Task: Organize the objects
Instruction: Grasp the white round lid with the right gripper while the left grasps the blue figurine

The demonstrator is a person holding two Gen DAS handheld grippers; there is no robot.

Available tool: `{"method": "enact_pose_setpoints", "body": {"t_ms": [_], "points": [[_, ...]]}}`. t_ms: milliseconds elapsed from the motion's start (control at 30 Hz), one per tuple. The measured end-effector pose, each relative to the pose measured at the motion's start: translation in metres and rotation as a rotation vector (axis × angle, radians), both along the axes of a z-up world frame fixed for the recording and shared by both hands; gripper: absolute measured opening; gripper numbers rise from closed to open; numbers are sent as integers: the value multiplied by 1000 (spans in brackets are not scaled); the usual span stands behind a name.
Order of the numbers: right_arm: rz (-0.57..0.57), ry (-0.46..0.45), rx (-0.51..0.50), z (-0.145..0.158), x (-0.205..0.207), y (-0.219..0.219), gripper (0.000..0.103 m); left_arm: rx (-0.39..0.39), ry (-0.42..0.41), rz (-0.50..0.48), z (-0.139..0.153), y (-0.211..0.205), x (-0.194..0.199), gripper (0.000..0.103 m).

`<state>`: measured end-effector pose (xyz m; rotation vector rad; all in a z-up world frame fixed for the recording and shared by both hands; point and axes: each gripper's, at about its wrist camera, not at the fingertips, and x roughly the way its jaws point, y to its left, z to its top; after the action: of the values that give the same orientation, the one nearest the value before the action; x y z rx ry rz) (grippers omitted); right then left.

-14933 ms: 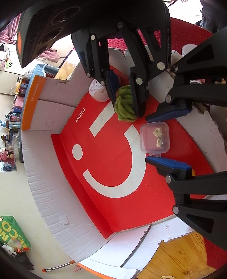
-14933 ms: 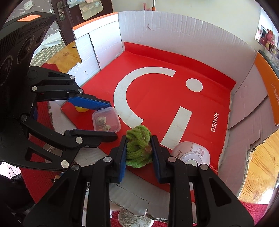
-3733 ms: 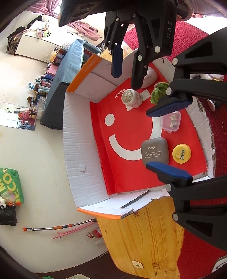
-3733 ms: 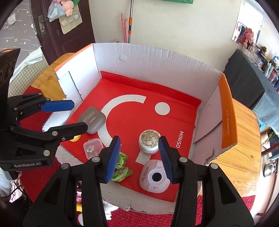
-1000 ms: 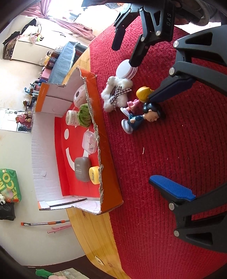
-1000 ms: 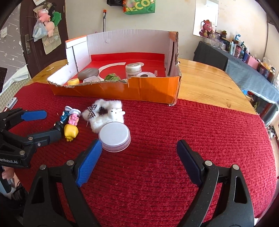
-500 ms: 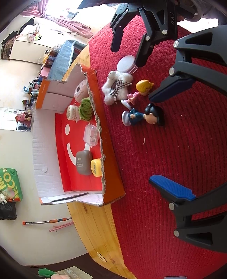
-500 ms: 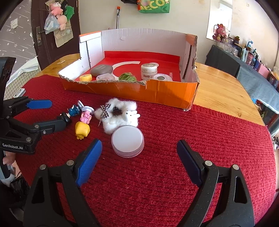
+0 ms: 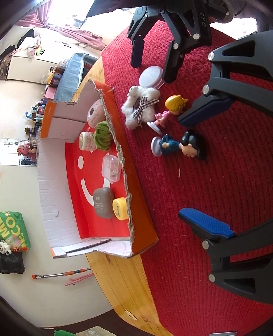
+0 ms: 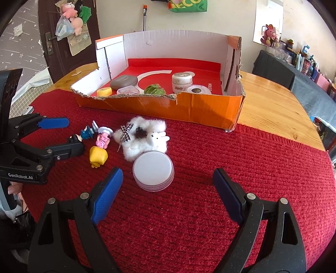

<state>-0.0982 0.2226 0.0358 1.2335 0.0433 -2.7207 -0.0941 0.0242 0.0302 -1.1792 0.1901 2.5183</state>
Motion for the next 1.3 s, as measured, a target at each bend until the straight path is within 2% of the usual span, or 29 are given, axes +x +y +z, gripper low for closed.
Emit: {"method": "enact_pose_setpoints", "body": {"t_ms": [167, 433, 500, 567, 800, 900, 1133, 1300], "points": [[14, -17, 4, 0, -4, 0, 86, -13, 14, -18, 0, 7, -3, 70], [38, -9, 34, 1, -5, -6, 65, 46, 18, -39, 0, 8, -5, 55], [43, -4, 41, 1, -4, -8, 64, 57, 18, -47, 0, 8, -5, 48], [49, 0, 46, 1, -2, -10, 61, 61, 20, -53, 0, 8, -4, 46], [66, 14, 37, 0, 2, -13, 49, 76, 23, -82, 0, 13, -1, 26], [78, 29, 32, 0, 4, -14, 39, 65, 31, -87, 0, 16, -1, 26], [75, 52, 24, 1, 10, -15, 39, 65, 54, -74, 3, 14, 3, 25], [75, 63, 19, 8, 13, -15, 39, 96, 68, -69, 12, 8, 7, 25]]}}
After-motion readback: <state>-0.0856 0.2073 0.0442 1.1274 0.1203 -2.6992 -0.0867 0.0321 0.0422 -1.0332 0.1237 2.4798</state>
